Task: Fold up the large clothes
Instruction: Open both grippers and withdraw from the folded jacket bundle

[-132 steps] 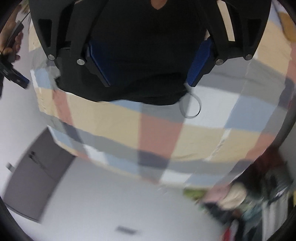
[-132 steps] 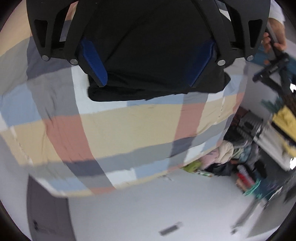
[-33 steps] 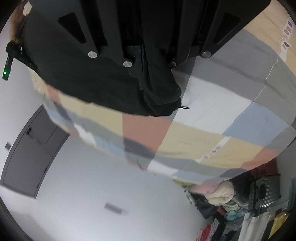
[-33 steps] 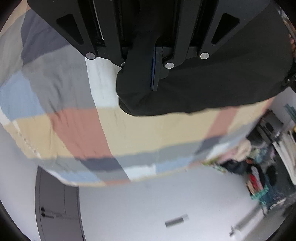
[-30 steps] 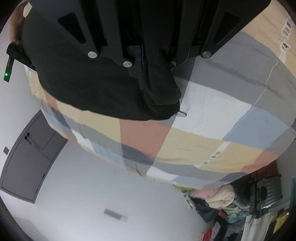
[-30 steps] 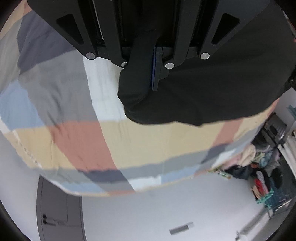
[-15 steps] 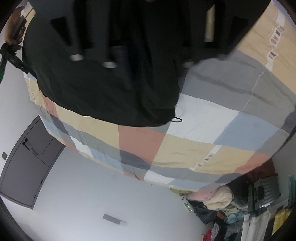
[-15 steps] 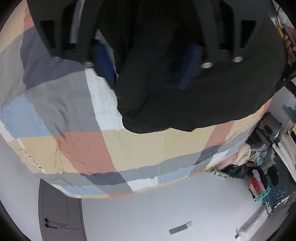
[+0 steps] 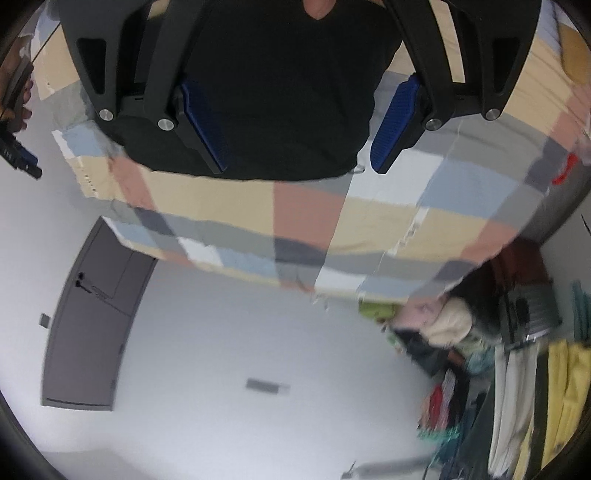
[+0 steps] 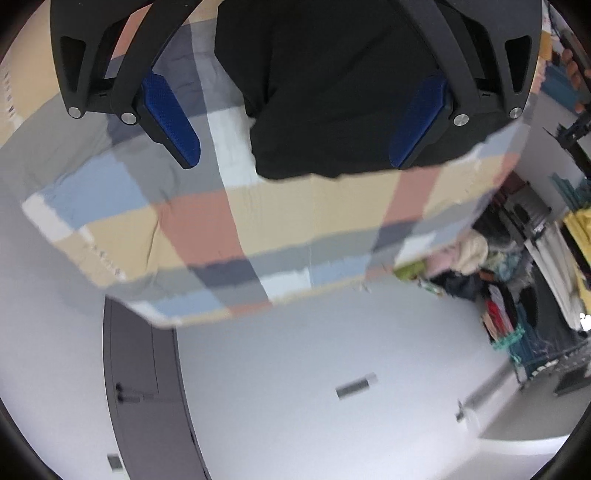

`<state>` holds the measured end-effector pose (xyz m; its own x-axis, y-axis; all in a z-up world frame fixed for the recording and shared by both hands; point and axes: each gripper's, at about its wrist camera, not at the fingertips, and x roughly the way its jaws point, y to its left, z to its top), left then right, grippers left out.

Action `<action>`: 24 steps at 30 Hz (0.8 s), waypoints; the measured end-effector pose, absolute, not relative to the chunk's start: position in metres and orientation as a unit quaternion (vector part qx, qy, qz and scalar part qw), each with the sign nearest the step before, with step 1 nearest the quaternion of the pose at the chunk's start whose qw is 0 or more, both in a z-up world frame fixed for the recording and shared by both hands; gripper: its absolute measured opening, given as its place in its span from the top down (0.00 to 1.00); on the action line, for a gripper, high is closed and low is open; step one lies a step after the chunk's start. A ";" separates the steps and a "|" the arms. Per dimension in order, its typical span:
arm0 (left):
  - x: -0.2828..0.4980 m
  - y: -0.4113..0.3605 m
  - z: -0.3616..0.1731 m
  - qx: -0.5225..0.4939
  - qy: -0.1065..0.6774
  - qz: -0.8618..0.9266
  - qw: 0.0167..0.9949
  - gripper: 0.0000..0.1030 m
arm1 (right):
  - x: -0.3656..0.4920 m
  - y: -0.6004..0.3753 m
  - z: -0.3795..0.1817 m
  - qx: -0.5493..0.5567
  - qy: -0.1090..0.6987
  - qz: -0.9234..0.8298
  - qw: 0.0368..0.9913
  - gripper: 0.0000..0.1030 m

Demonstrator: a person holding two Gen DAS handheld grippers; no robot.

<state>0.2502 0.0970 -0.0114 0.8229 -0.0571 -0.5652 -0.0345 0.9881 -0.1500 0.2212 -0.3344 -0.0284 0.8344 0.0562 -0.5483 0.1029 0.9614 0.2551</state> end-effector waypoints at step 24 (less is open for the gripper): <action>0.060 -0.026 0.102 0.004 0.186 -0.059 0.981 0.19 | 0.044 -0.219 0.110 0.043 0.103 0.101 0.989 0.00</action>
